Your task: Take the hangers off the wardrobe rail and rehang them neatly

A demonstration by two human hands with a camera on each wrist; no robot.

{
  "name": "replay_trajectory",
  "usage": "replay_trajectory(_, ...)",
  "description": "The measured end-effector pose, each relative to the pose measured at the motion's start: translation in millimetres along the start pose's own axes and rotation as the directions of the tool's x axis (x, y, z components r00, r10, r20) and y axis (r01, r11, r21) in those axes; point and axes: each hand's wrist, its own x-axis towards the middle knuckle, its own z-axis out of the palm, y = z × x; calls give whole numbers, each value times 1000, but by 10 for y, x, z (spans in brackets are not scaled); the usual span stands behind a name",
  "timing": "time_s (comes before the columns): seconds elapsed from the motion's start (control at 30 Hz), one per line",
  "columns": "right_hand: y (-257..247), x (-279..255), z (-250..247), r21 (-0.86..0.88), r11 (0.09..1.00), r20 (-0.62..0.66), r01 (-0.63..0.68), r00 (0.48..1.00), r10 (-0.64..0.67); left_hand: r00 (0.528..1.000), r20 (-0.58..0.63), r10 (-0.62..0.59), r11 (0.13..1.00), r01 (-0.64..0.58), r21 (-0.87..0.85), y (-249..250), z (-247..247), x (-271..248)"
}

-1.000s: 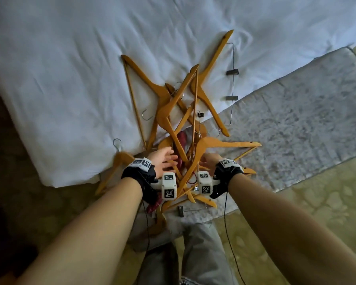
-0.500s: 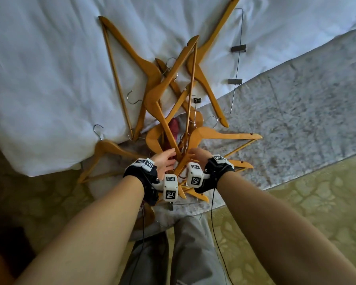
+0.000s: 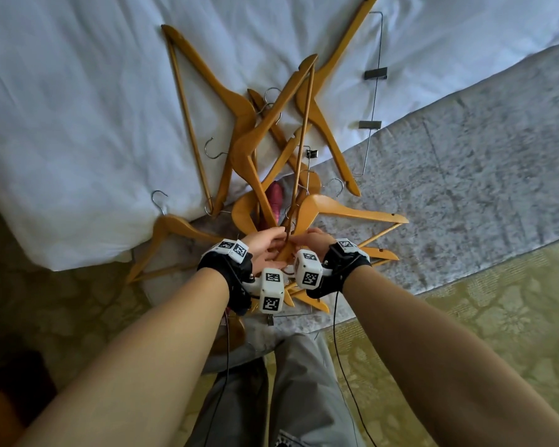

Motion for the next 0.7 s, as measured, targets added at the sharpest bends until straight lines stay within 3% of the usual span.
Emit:
replay_trajectory(0.13,3,-124,-9,28,999,41,32,999,-33,998,-39,43,997,-41,60,24,18,-38)
replay_trajectory(0.3,-84,-310,103,95,987,-51,127,991,-122,989,-73,126,990,-120,73,77,79,-151)
replay_trajectory(0.43,-273,-566,239,26,981,-38,193,981,-192,980,-55,192,979,-187,84,153,20,-364)
replay_trajectory(0.57,-494,-897,422,-25,966,22,256,967,-255,937,-83,340,936,-329,123,305,-111,-697)
replay_trajectory(0.7,-679,-1224,681,-48,947,77,318,946,-314,850,-276,449,883,-470,-7,484,-268,-1104)
